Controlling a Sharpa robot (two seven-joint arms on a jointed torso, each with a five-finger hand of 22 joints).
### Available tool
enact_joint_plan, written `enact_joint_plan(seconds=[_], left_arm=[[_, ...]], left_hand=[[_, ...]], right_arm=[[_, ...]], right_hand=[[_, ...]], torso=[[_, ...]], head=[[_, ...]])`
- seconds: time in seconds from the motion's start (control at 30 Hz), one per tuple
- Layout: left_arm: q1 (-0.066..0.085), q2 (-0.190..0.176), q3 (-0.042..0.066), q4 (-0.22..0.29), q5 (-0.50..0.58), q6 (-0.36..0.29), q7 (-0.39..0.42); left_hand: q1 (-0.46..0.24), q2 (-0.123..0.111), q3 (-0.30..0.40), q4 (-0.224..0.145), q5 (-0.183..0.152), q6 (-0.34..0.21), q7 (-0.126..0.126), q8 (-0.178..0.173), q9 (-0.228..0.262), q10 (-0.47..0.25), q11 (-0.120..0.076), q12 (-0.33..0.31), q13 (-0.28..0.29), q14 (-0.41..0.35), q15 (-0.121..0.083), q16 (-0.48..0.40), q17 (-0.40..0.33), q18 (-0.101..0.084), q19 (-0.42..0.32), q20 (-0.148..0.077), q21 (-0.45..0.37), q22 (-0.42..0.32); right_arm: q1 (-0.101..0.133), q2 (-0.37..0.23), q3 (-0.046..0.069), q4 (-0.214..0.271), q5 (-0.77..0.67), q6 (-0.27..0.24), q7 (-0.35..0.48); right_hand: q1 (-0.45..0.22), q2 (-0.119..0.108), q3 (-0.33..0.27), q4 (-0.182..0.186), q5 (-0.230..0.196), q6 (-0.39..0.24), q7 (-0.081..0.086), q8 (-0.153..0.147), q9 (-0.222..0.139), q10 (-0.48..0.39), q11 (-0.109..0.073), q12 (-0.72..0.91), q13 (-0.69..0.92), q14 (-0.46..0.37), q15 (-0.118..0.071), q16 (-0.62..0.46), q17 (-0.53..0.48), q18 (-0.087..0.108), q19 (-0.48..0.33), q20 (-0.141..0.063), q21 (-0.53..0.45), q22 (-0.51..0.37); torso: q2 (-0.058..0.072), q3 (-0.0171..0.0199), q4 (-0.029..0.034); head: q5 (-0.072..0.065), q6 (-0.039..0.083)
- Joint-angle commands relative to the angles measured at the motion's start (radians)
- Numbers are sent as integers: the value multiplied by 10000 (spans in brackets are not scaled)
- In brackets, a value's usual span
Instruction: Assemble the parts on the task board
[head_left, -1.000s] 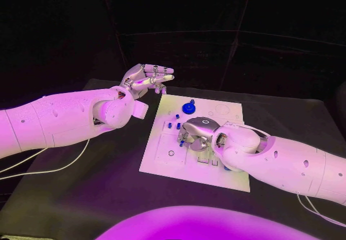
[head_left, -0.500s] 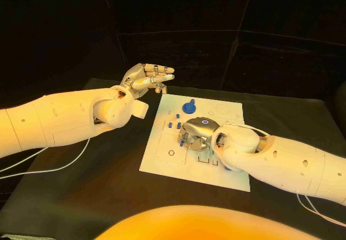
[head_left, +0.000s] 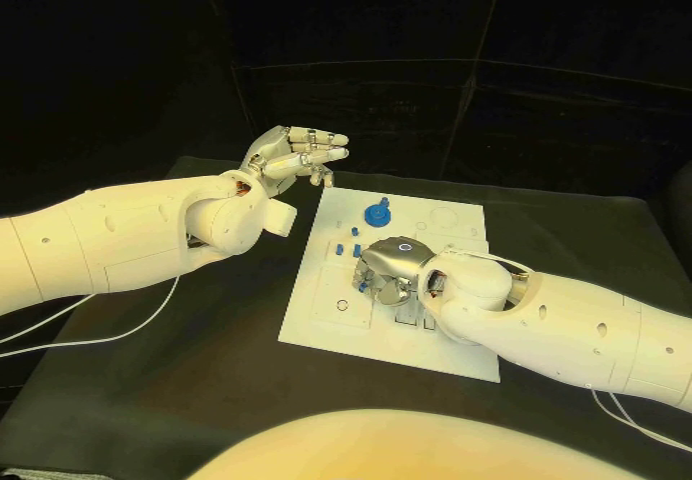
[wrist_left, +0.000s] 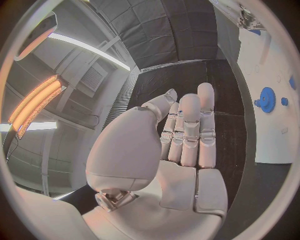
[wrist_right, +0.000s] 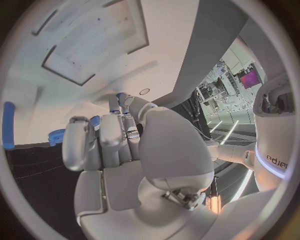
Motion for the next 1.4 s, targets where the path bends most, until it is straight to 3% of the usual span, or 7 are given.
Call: enact_joint_plan(seconds=[0.03,0.2,0.37,0.6,0.83,1.13,1.4], left_arm=[[15,8,8,-4,39,127,29],[16,1,8,-18,39,130,27],[16,-1,8,-34,39,150,17],[16,-11,8,-56,39,183,-7],[16,-30,8,-69,39,206,-24],[15,-70,6,-48,39,241,-34],[12,-37,3,-56,39,281,-40]], left_hand=[[-16,64,-61,26,3,30,0,67,-14,0,33,68,11,-71,10,-35,-10,58,-78,16,-37,-9],[-16,64,-61,26,3,30,0,67,-14,0,33,68,11,-71,10,-35,-10,58,-78,16,-37,-9],[-16,64,-61,26,3,30,0,67,-14,0,33,68,11,-71,10,-35,-10,58,-78,16,-37,-9],[-25,66,-70,29,2,29,2,68,-16,-7,35,77,11,-81,11,-43,-28,57,-79,17,-45,-13],[-25,66,-70,29,2,29,2,68,-16,-7,35,77,11,-81,11,-43,-28,57,-79,17,-45,-13],[-30,66,-75,31,2,28,2,69,-16,-10,36,82,11,-86,12,-47,-37,57,-80,18,-49,-16],[-36,65,-81,33,1,30,1,71,-17,-11,36,88,11,-89,13,-48,-41,56,-81,19,-53,-18]], right_arm=[[-33,-1,-60,-24,-321,275,-235],[-33,1,-69,-28,-349,137,-203],[-33,-35,-72,-20,-349,-389,-81],[-34,-345,-68,290,-264,-1250,171],[-6,-1097,-21,1131,-73,-1804,236],[362,-2609,669,1908,535,-1205,-384],[694,-3409,830,1740,844,-845,-621]], right_hand=[[-147,-31,-58,9,48,-78,66,-31,-23,-91,54,-100,-21,294,28,34,-41,-102,-7,50,15,609],[-250,-119,-91,40,62,-306,142,-163,-72,-326,134,-243,-52,250,93,9,-156,-73,-113,97,-72,512],[-496,-437,-160,123,54,-1398,514,-263,-150,-1282,493,-659,-89,15,371,-464,-895,131,-781,321,-748,-233],[-537,-545,-248,133,60,-1618,552,-242,-130,-1507,556,-656,-77,-47,422,-609,-1162,189,-938,399,-927,-422],[-558,-591,-310,144,83,-1627,517,-215,-113,-1489,535,-578,-59,-72,417,-654,-1256,190,-921,416,-925,-416],[-734,-733,-613,292,58,-1663,364,-209,-101,-1593,446,-441,-58,-76,358,-656,-1366,197,-905,388,-955,-444],[-566,-768,-1690,539,66,-2162,224,-207,-103,-2614,441,-365,-46,-333,378,-1340,-2448,431,-1588,359,-1873,-1399]], torso=[[4,2,7],[-2,-2,13],[-1,3,7],[-1,5,0],[-11,0,-6],[-20,-8,-37],[-2,2,-3]], head=[[31,2],[19,-4],[12,34],[7,58],[-67,135],[-439,380],[-667,538]])
